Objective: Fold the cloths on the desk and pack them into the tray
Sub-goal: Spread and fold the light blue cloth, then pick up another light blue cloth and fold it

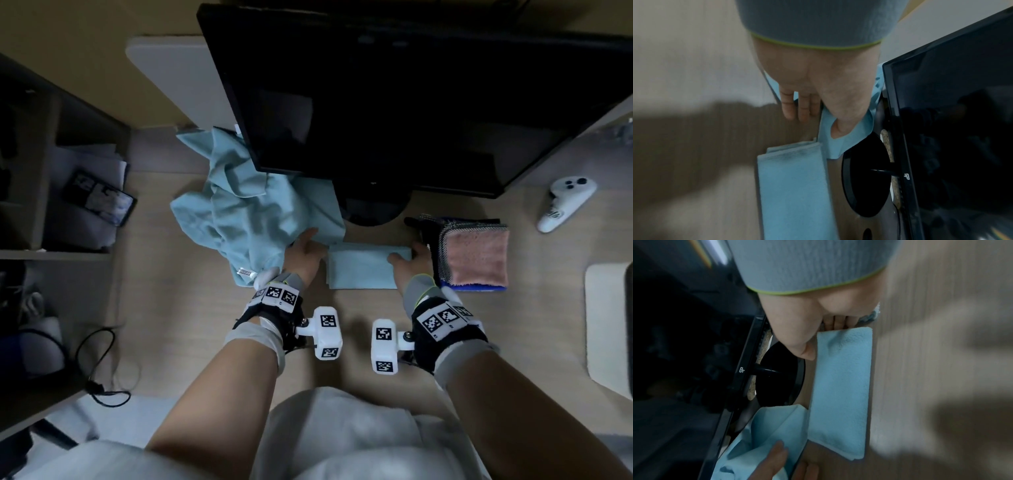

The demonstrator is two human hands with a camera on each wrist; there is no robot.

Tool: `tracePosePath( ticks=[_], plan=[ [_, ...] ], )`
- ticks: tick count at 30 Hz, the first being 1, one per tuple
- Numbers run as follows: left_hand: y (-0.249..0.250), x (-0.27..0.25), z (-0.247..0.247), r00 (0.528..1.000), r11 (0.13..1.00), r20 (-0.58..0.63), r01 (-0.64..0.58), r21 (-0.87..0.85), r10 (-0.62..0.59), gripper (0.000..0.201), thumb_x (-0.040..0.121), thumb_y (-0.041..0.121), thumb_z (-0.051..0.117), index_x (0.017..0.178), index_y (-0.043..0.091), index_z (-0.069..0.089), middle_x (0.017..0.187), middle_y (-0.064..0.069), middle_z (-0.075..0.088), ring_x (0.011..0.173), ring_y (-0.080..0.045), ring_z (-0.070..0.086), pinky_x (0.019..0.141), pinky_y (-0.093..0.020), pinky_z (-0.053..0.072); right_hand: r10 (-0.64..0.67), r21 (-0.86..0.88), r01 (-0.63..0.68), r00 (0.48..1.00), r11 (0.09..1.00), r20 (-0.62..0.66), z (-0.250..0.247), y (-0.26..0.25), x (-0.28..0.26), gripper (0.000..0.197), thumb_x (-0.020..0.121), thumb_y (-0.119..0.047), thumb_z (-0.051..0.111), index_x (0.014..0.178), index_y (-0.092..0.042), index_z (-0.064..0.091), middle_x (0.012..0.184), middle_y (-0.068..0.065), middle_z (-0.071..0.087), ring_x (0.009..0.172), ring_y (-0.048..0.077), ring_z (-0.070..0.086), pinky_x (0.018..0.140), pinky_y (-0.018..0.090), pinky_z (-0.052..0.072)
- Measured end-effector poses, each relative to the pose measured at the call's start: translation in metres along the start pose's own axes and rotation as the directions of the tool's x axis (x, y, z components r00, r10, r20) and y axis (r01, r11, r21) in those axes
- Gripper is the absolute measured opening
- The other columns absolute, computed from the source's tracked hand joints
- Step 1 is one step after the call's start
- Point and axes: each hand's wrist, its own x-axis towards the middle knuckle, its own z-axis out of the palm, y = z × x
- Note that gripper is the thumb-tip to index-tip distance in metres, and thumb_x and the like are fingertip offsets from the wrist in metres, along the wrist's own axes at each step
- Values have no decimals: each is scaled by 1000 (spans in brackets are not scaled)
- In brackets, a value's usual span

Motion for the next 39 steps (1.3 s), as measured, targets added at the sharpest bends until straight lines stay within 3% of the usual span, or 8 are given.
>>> tracePosePath(
  ticks=[5, 8, 11, 14, 21, 25, 33, 39],
  plan=[
    [27, 20, -4, 998, 890, 53, -37, 455, 15, 92, 66, 54, 51, 148, 16, 35, 149, -21, 36, 136, -38, 34, 112, -42, 32, -66, 3, 66, 998, 998, 2, 9, -1, 1, 58, 67, -34, 68, 124, -28, 57, 133, 7, 53, 120, 34, 52, 100, 50, 43],
    [35, 25, -17, 997, 783, 72, -64, 619, 25, 60, 85, 40, 50, 135, 7, 50, 144, -17, 43, 134, -35, 36, 111, -38, 27, -105, 4, 105, 994, 994, -32, 17, -5, -6, 53, 68, -31, 70, 120, -26, 60, 132, 5, 53, 122, 33, 49, 101, 49, 42],
    [31, 27, -35, 996, 890, -38, -59, 452, 85, 48, 79, 21, 53, 124, 6, 56, 124, -17, 58, 115, -39, 55, 93, -44, 50, -211, -81, 202, 969, 976, -126, 21, -12, -17, 52, 74, -26, 72, 124, -19, 60, 143, 2, 46, 134, 28, 39, 108, 46, 34],
    [25, 18, -55, 979, 988, -185, -64, 141, 90, 55, 71, 14, 51, 126, 9, 55, 121, -8, 58, 98, -28, 62, 54, -19, 56, -289, -164, 260, 939, 952, -185, 25, -25, -33, 56, 79, -24, 69, 132, -19, 53, 154, -1, 32, 143, 21, 26, 117, 39, 18],
    [26, -47, -87, 985, 943, -153, -122, -310, 77, 51, 70, -24, 41, 97, 3, 74, 90, -5, 73, 65, 1, 64, 61, -12, 52, -284, 204, 252, 948, 946, 144, 67, -44, -64, 40, 79, -7, 64, 116, -19, 61, 104, -1, 62, 96, 19, 61, 84, 25, 45],
    [18, -70, -101, 990, 938, -85, -134, -321, 112, 53, 65, -24, 45, 103, 0, 73, 96, -7, 73, 76, 2, 64, 62, -10, 47, -198, 154, 148, 898, 977, 393, 102, -38, -77, 67, 67, -37, 69, 129, -44, 44, 92, -3, 49, 72, 11, 50, 61, 26, 43],
    [-41, -57, -126, 993, 993, -116, -24, -117, 10, 48, 78, 1, 58, 123, 14, 65, 143, -14, 41, 117, -26, 54, 85, -20, 47, -191, -179, 286, 889, 941, 416, 138, -39, -80, 70, 76, -28, 61, 143, -22, 41, 147, 12, 40, 133, 33, 41, 110, 43, 37],
    [-42, -44, -123, 999, 990, -7, 44, -133, -46, 65, 64, 23, 62, 129, 28, 61, 149, -9, 31, 130, -30, 45, 103, -37, 47, -239, -213, 358, 867, 909, 437, 153, -57, -86, 38, 69, -39, 65, 97, -13, 68, 99, 13, 70, 93, 29, 67, 83, 37, 52]
  ],
)
